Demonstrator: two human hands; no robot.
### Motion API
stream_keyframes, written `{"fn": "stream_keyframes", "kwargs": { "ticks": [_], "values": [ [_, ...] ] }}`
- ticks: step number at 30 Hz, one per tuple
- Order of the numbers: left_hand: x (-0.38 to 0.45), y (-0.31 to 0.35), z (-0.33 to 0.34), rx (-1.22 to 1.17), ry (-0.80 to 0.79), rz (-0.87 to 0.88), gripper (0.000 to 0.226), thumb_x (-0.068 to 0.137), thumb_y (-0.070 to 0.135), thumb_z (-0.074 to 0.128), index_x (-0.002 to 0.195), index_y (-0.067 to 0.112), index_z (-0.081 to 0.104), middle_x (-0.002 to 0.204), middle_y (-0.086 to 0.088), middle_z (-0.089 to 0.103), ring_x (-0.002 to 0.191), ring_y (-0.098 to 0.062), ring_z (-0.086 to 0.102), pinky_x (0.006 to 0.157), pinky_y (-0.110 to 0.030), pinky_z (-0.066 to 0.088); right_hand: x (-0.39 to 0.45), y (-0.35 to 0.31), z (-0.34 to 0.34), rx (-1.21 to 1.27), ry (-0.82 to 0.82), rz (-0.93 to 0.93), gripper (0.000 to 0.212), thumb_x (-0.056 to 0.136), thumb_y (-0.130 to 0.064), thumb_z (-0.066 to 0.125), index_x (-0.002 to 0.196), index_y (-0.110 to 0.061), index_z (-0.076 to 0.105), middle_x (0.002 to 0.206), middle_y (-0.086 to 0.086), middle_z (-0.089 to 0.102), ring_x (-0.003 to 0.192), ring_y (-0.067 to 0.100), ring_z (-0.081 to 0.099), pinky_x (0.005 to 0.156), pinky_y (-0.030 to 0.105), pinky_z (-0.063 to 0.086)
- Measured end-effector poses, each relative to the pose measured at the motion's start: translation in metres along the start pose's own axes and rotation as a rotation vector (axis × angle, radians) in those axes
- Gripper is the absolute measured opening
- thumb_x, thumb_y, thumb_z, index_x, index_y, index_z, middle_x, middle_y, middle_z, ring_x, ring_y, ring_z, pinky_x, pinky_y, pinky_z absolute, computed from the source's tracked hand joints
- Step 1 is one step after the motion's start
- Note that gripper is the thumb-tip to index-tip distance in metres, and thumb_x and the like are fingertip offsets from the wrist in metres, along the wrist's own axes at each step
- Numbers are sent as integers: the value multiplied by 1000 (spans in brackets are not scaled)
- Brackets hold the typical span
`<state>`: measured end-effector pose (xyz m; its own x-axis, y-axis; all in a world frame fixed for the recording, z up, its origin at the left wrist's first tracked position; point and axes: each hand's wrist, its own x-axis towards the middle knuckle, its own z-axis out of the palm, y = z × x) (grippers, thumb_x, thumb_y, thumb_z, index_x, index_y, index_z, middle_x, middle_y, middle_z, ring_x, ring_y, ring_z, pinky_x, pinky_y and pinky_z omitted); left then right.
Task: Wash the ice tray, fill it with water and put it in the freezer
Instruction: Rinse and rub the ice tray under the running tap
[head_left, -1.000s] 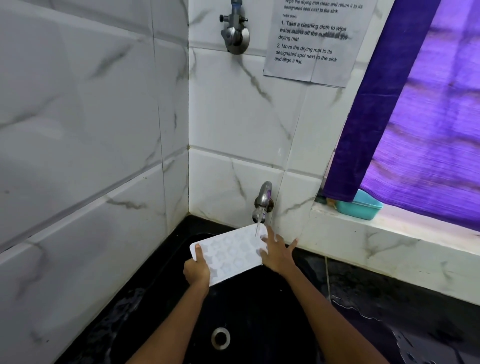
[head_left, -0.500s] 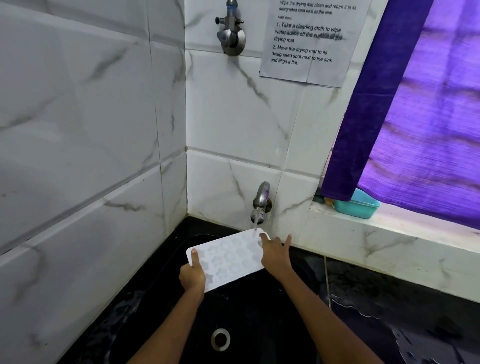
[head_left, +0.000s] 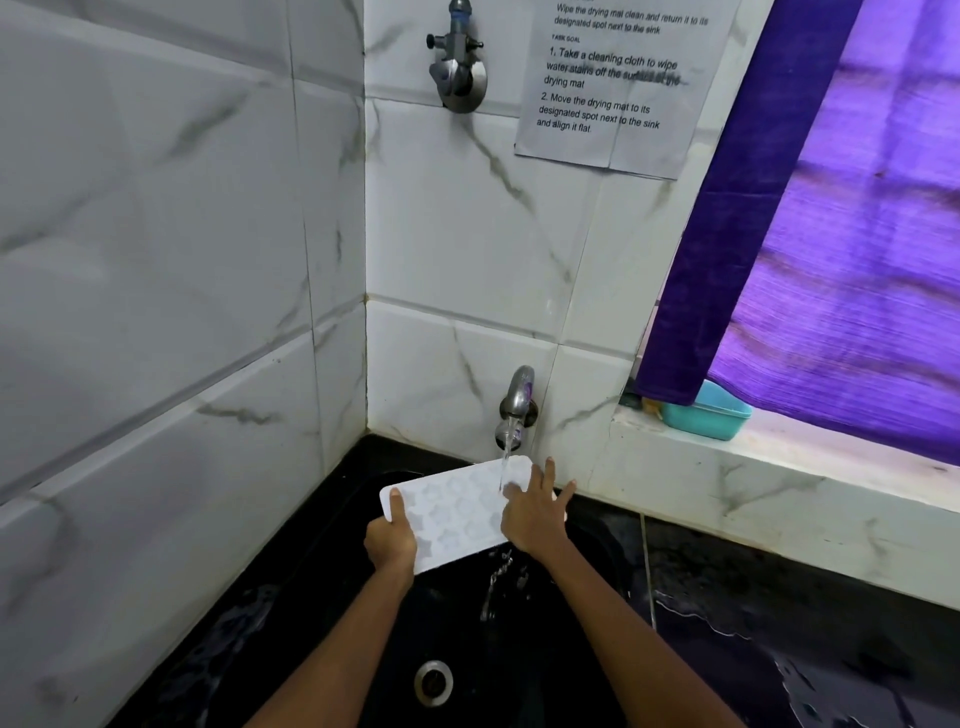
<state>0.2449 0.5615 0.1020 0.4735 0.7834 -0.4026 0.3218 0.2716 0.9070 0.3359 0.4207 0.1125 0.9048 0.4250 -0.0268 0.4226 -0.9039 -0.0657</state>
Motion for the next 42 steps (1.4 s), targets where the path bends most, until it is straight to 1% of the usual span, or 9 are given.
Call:
{"fn": "stream_keyframes", "kwargs": {
  "ticks": [11,17,20,23,26,30,33,39,42],
  "values": [
    [5,-6,5,-7,-26,-23,60,97,41,44,113,-15,58,118,-31,60,109,-44,58,93,-44,47,-2,10,6,114,-69,3,61,87,-62,33,133,-24,45,154,15,10,143,36,-10,108,66,-1],
    [1,-10,10,-31,-50,-40,59,98,40,45,115,-15,58,120,-31,60,110,-44,58,93,-43,47,-7,17,4,83,-80,24,71,82,-71,22,136,-28,40,156,13,5,143,34,-14,107,68,-4],
    [0,-10,8,-41,-49,-42,59,97,41,45,113,-14,59,118,-30,61,109,-43,59,93,-42,47,-5,27,-1,203,-88,23,53,86,-64,38,128,-34,51,154,10,12,144,33,-12,108,67,-5],
    [-3,-9,13,-18,-64,-24,59,97,42,46,111,-14,60,116,-30,62,107,-43,60,94,-43,49,-6,25,-3,50,-65,56,54,91,-60,29,129,-28,51,155,14,11,144,34,-12,106,67,-8],
    [-8,-4,22,-30,-56,-30,60,97,42,45,112,-14,59,118,-30,61,109,-43,60,94,-44,48,-8,11,0,23,-26,60,57,93,-54,30,135,-17,40,155,15,10,145,33,-8,108,66,0],
    [-4,10,25,-32,-41,3,60,97,42,44,114,-14,59,120,-30,60,111,-43,58,93,-41,47,-12,10,6,12,297,-34,44,83,-45,38,107,-21,67,136,14,49,142,29,19,102,66,29],
    [-5,11,29,-18,-68,23,61,97,43,44,113,-14,60,119,-30,61,110,-42,60,94,-41,48,-14,1,11,156,143,-7,80,76,-56,3,129,-19,50,152,14,21,145,33,-2,109,64,1],
    [0,5,23,-12,-64,-1,61,97,42,45,113,-15,58,120,-30,60,112,-43,58,94,-41,46,-13,11,1,98,97,-30,60,90,-46,11,121,-24,57,151,13,20,144,33,-7,108,65,-2],
    [0,8,26,-18,-72,10,61,97,44,44,114,-14,59,120,-29,61,111,-42,59,95,-41,47,-13,1,-2,55,113,-36,89,70,-58,-7,125,-20,51,153,16,16,144,35,-7,107,67,-5]
  ]
}}
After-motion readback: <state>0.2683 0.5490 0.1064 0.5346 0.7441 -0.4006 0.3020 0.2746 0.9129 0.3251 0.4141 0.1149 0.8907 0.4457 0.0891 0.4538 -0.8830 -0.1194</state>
